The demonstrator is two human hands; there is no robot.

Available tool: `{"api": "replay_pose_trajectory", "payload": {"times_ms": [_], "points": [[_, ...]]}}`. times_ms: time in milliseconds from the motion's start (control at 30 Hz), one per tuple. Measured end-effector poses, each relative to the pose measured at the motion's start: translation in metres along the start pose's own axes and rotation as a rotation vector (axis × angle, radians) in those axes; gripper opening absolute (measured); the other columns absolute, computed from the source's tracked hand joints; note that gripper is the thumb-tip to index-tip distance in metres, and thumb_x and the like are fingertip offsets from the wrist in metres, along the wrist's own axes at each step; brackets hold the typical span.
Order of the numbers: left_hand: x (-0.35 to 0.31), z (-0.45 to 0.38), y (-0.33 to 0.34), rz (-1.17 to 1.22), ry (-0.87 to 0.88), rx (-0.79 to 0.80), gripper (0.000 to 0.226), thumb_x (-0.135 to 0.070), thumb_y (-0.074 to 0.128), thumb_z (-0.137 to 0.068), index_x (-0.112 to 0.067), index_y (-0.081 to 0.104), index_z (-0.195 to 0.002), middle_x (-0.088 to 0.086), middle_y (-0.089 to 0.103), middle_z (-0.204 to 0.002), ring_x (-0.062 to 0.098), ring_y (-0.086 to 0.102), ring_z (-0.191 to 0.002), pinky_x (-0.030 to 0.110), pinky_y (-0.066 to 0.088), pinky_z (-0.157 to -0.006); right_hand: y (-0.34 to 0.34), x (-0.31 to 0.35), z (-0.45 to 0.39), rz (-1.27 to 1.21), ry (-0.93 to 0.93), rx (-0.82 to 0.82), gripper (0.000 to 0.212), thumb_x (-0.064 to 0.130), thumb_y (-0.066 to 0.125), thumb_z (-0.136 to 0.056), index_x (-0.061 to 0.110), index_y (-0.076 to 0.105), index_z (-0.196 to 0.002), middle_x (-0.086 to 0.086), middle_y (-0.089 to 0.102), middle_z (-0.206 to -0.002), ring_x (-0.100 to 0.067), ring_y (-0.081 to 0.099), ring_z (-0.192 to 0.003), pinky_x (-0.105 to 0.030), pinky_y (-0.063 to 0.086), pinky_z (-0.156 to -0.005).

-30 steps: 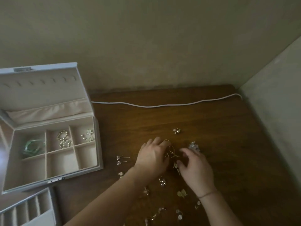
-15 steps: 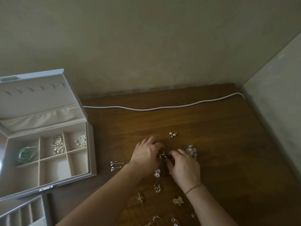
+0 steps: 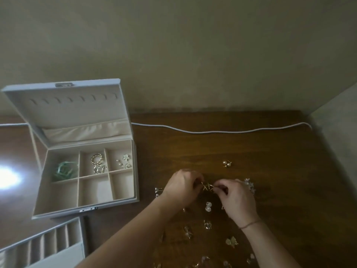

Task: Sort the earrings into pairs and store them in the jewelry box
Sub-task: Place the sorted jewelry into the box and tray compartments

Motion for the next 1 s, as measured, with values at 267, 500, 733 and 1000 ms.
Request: {"api": "replay_pose_trajectory", "payload": {"times_ms": [267,500,733,1000], "points": [[0.016,0.033,-0.051,0.062,0.019,0.005,0.013,-0.029,0.060,-0.087,-0.027,0.069,-0.096,-0.006,0.070,-0.091,0.012,0.066,-0.081,0.035,0.058,-0.073,-0.010,0.042,0.007,-0.131,-0.150,0.080,0.018,0.030,0.068,-0.085,0.043,0.062,-0.095,0.024,0.056,-0.096,0.003,0.054,-0.093,-0.016,0.047,-0.079],[0.071,0.094,-0.143,-0.056,0.067,-0.006,0.017,-0.018,0.061,-0.085,-0.020,0.074,-0.095,0.000,0.074,-0.086,0.017,0.068,-0.078,0.032,0.057,-0.070,0.009,0.144,0.019,-0.498,-0.410,0.430,0.059,0.013,0.068,-0.085,0.050,0.049,-0.125,0.031,0.056,-0.122,0.010,0.048,-0.117,-0.014,0.044,-0.088],[0.144,0.157,-0.205,-0.079,-0.124,-0.121,0.014,-0.016,0.061,-0.081,-0.021,0.074,-0.082,-0.008,0.068,-0.070,0.012,0.065,-0.067,0.030,0.053,-0.066,0.063,0.248,0.029,-0.909,-0.371,0.643,0.047,0.035,0.065,-0.081,0.029,0.056,-0.127,0.001,0.070,-0.106,-0.018,0.067,-0.098,-0.038,0.056,-0.086],[0.191,0.182,-0.211,-0.354,-0.188,-0.179,0.027,-0.033,0.050,-0.081,-0.029,0.074,-0.092,0.002,0.072,-0.076,0.027,0.066,-0.075,0.030,0.045,-0.067,0.111,0.309,0.021,-0.416,-0.479,0.428,0.016,0.027,0.066,-0.089,0.038,0.070,-0.099,0.017,0.069,-0.090,0.006,0.060,-0.079,-0.011,0.046,-0.068]]}}
Point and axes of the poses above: each hand's wrist, its own z-axis away from the middle knuckle, its own y-axis out of the palm, x = y × z, the point moved 1 cm from there along -z, towards the middle knuckle
